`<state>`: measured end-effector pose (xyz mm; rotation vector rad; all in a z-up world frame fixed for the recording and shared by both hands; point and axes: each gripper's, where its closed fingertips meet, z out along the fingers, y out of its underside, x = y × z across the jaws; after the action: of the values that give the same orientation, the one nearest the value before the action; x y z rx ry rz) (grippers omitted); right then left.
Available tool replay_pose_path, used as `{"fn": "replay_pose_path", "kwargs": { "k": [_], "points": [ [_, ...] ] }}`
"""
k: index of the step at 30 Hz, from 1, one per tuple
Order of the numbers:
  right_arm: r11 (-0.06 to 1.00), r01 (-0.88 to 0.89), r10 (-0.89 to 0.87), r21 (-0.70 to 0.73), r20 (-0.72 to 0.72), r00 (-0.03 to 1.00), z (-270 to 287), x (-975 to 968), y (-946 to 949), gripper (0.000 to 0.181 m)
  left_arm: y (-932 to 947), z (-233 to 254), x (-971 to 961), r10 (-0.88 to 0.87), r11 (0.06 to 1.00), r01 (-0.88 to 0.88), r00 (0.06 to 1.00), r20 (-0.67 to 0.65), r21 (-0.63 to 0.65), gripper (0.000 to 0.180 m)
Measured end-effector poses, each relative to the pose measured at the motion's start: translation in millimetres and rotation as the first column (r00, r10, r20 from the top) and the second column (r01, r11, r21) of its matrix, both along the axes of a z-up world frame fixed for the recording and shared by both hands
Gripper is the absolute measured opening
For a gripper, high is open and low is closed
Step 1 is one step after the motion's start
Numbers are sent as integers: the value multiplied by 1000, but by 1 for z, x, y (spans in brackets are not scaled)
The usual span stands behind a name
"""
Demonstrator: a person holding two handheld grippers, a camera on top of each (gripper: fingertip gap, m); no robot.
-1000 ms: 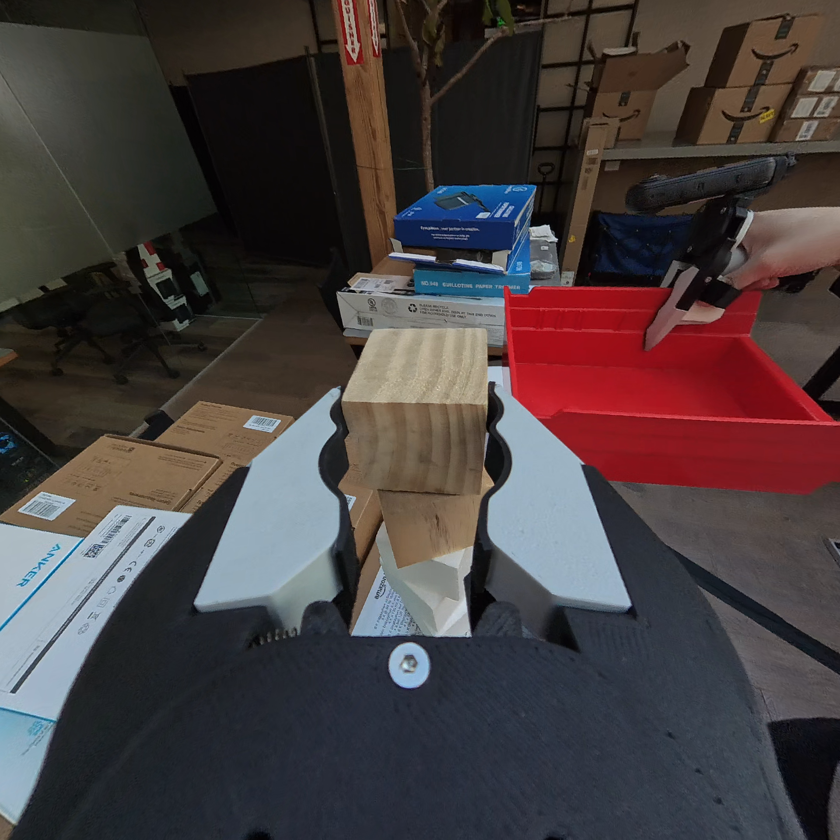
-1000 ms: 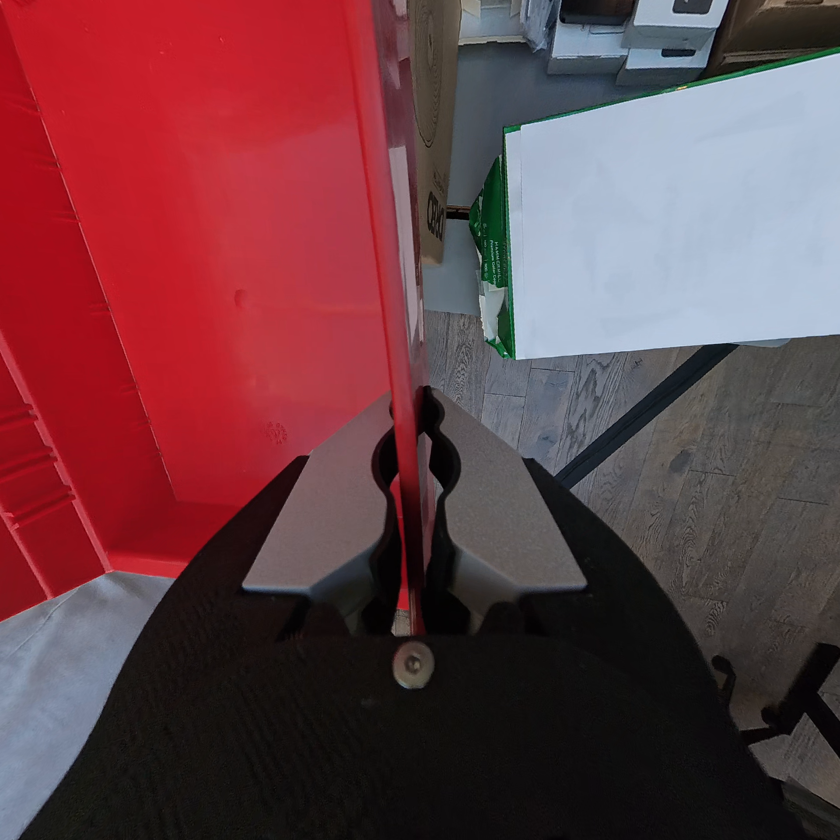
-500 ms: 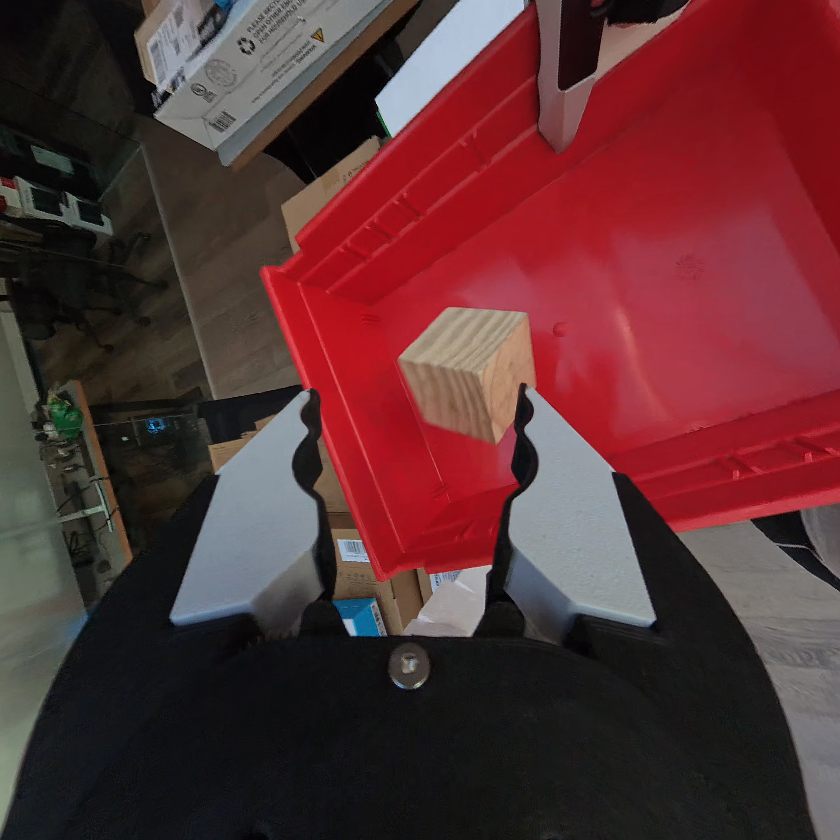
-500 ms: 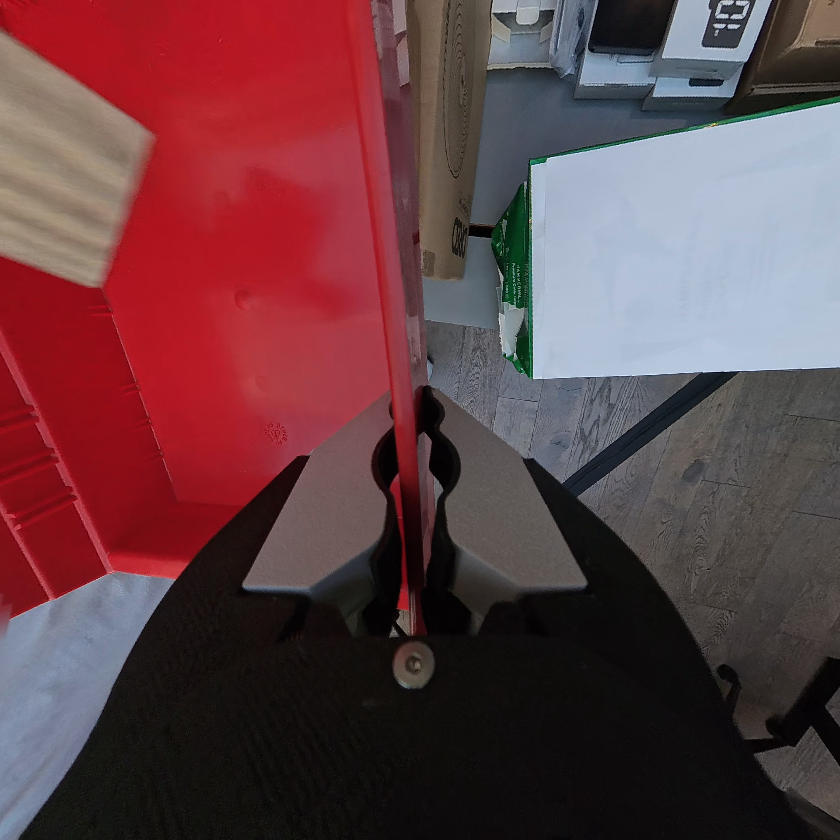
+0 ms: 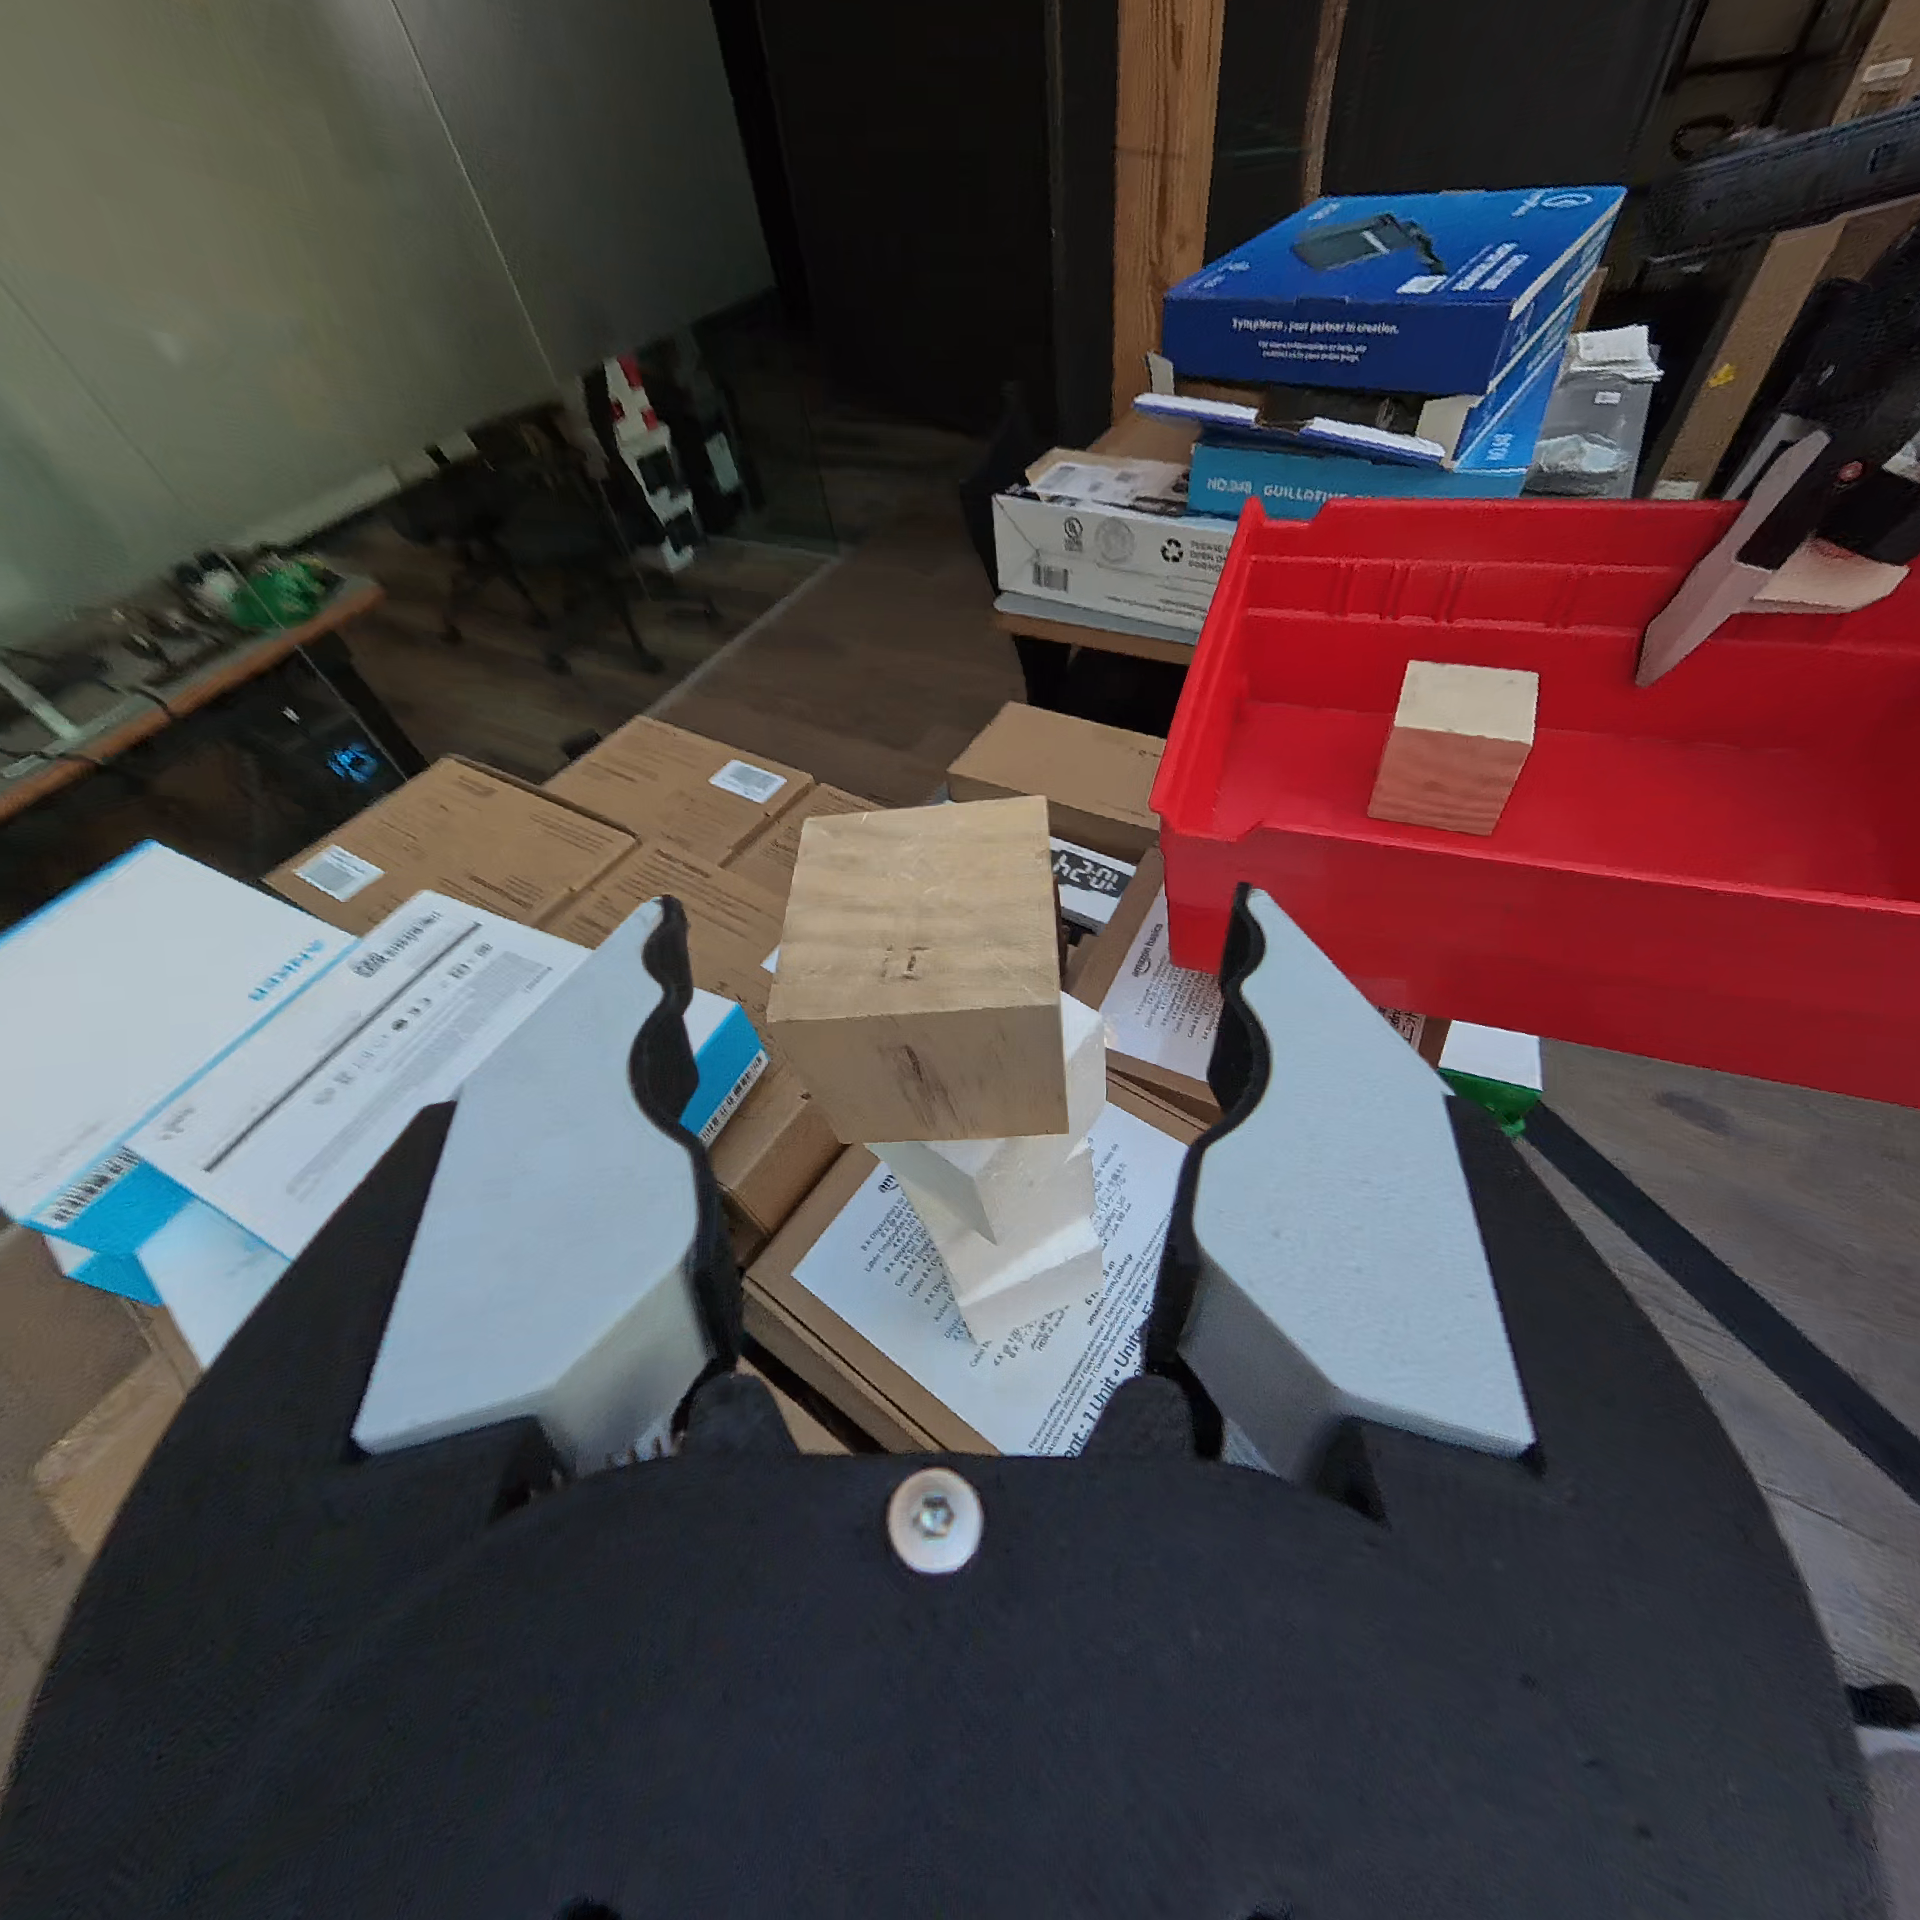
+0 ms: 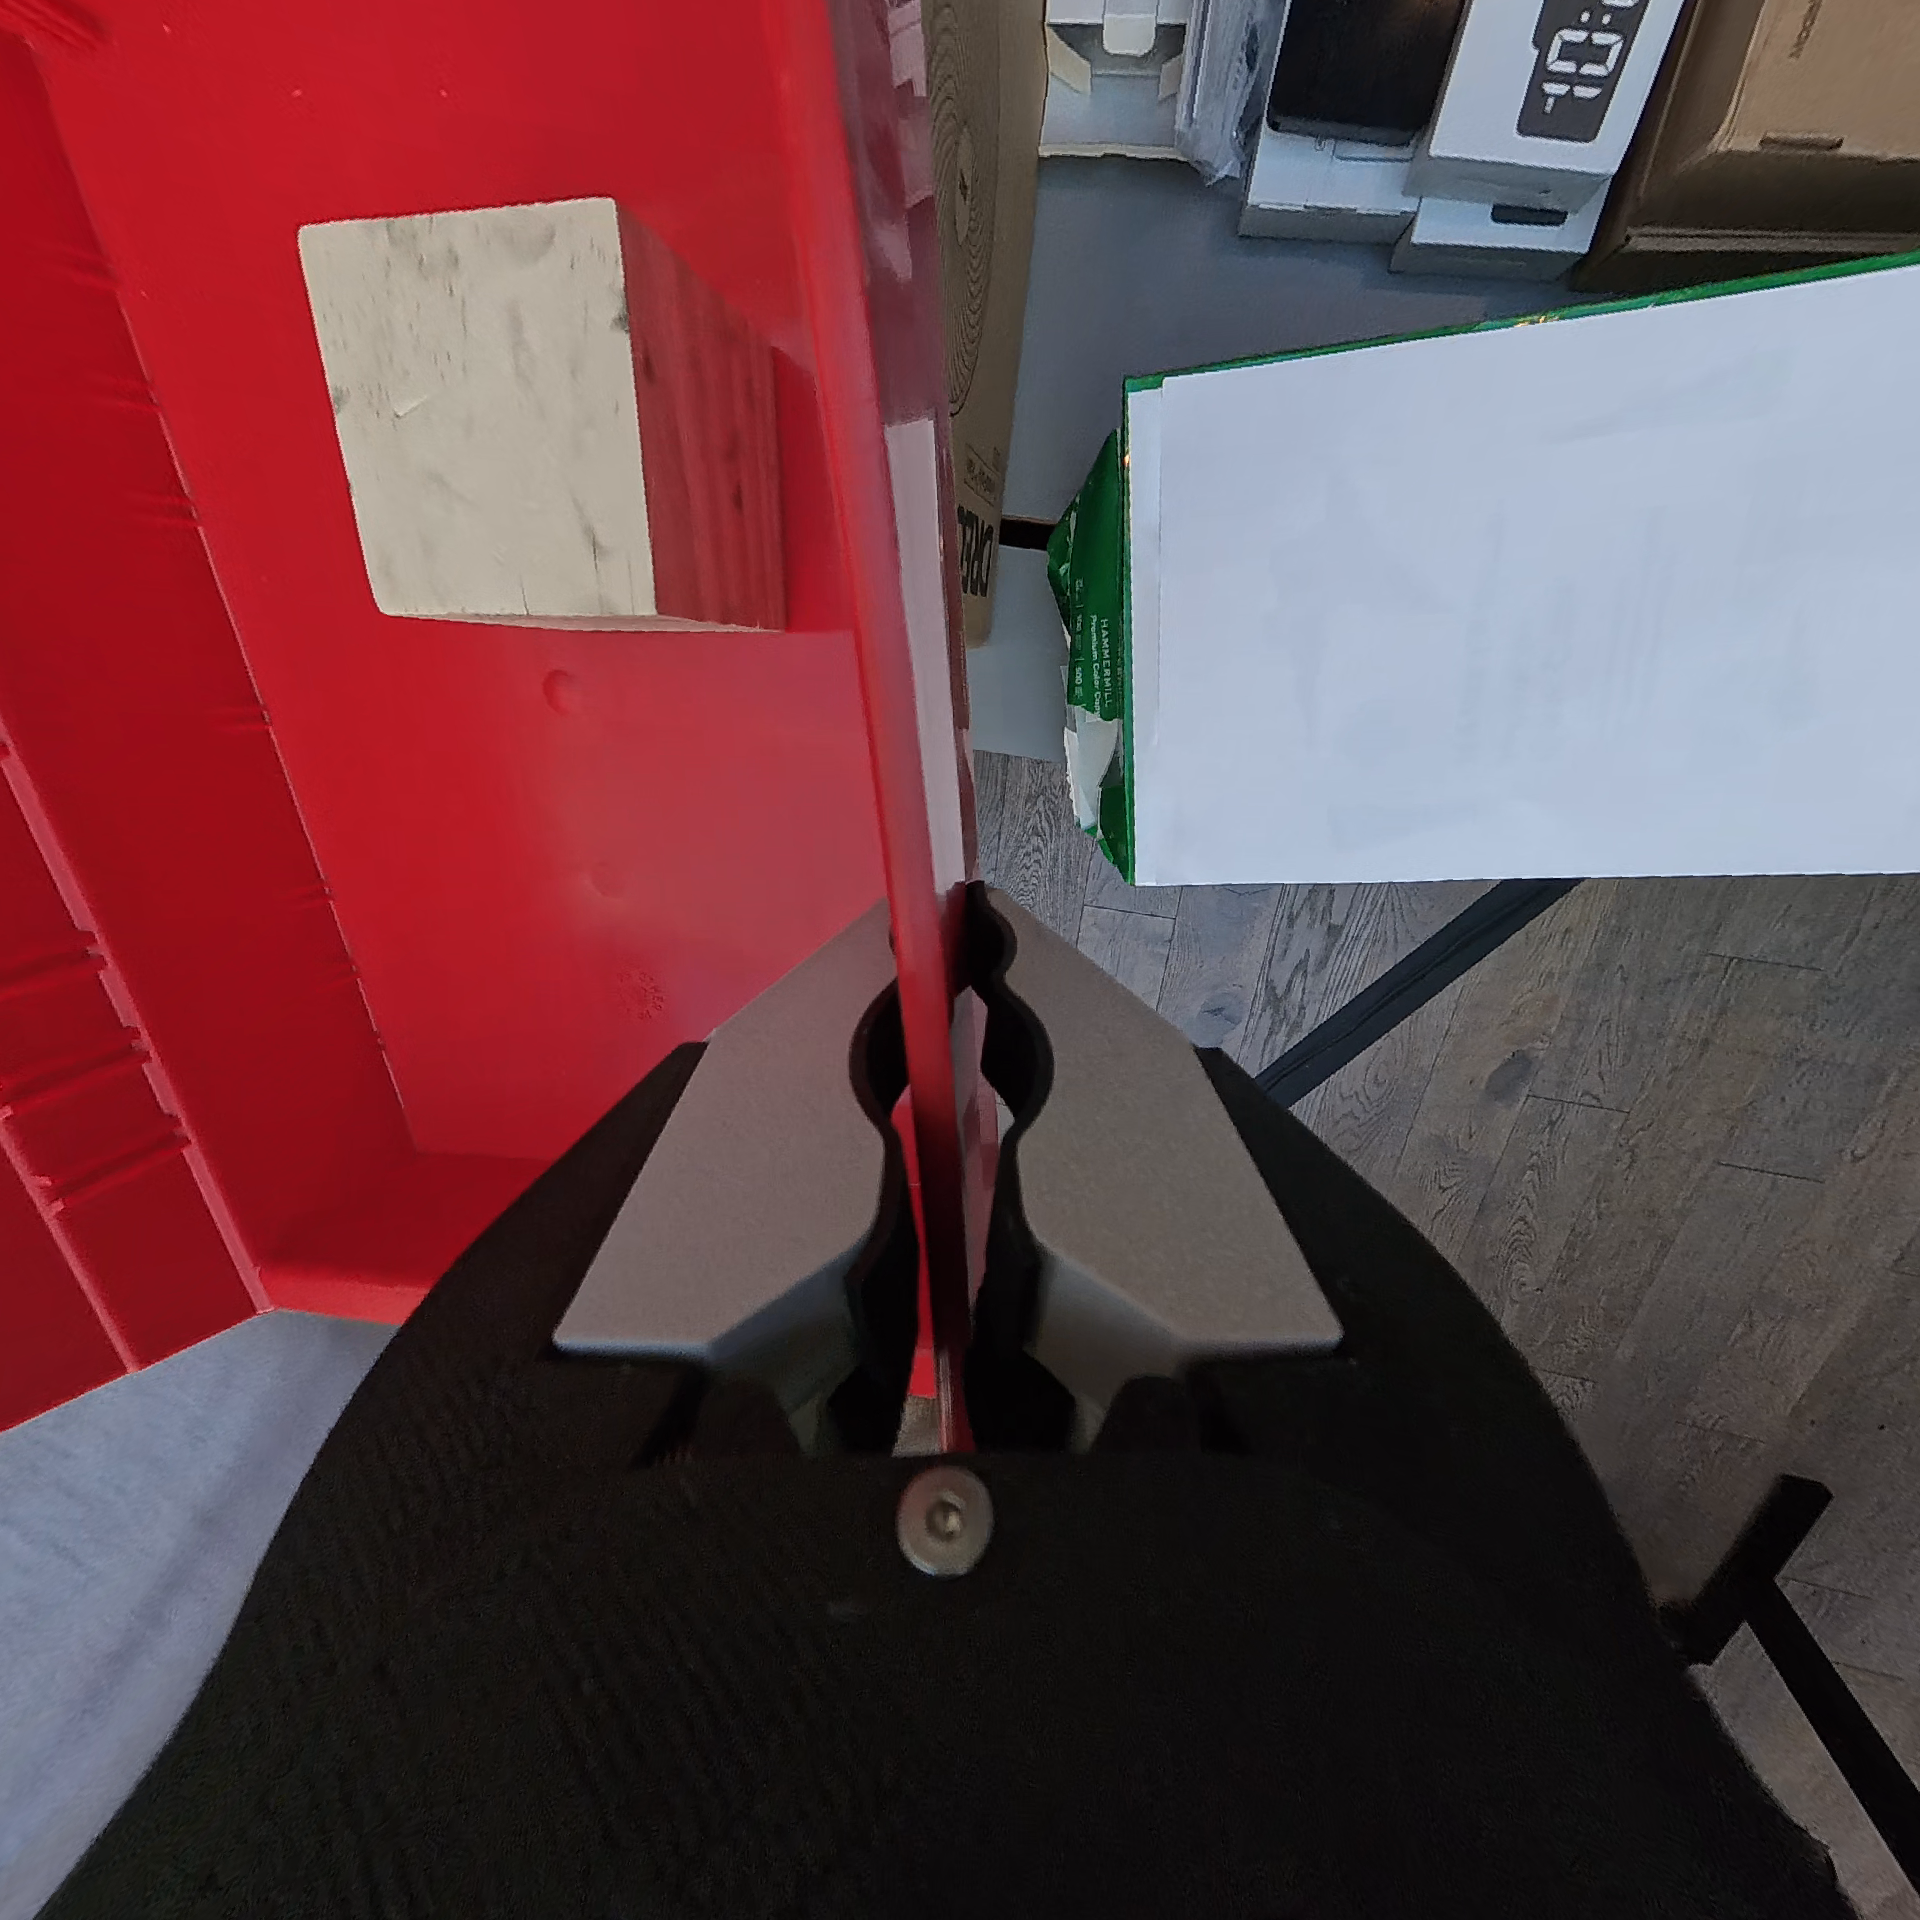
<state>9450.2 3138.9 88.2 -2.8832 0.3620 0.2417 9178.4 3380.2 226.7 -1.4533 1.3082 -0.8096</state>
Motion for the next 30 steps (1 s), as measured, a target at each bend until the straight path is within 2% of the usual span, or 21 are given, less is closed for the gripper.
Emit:
{"fn": "replay_pose_path", "kwargs": {
  "k": [2,7,10,12,14,16,18,20,22,24,25,27,29,30],
  "points": [
    [1000,-7,7,11,3,1000,3,1,2,2,3,-13,10,-46,998,45,999,-25,-39,58],
    [1000,-12,12,23,1,1000,8,-3,3,2,-15,15,29,-120,989,121,993,-14,88,58],
    [1000,-23,23,12,-4,1000,9,-8,4,2,-86,37,66,-302,943,311,949,-91,118,58],
    [999,-39,39,3,0,999,9,-12,3,2,-132,19,96,-398,905,422,885,-243,53,58],
    [998,-58,58,-10,10,998,11,-15,2,2,-150,-4,126,-390,899,437,841,-375,44,102],
    [997,-71,71,-27,21,997,14,-17,0,3,-156,-20,137,-390,891,453,803,-450,38,104],
    [994,-87,93,-71,85,992,12,-11,-6,2,-166,-16,129,-455,875,482,798,-395,-33,89],
    [991,-84,94,-108,95,991,7,-8,-14,4,-161,5,106,-468,879,475,842,-270,-43,80],
    [989,-86,97,-118,90,991,2,-5,-18,3,-129,29,71,-357,923,373,921,-156,90,80],
    [991,-87,94,-103,57,994,-3,-4,-20,3,-81,46,29,-166,954,165,986,-19,251,82],
    [991,-86,90,-100,43,995,-5,-3,-21,3,-60,48,10,-91,959,80,995,28,272,82],
    [991,-87,90,-100,23,996,-7,0,-20,3,-30,31,-13,-8,982,2,999,31,188,90],
    [991,-86,89,-98,20,996,-7,3,-16,3,-25,5,-13,-73,992,75,997,-25,101,95],
    [991,-90,93,-102,23,995,-7,4,-15,3,-18,-8,-10,-86,990,94,994,-73,108,100]
  ]
}}
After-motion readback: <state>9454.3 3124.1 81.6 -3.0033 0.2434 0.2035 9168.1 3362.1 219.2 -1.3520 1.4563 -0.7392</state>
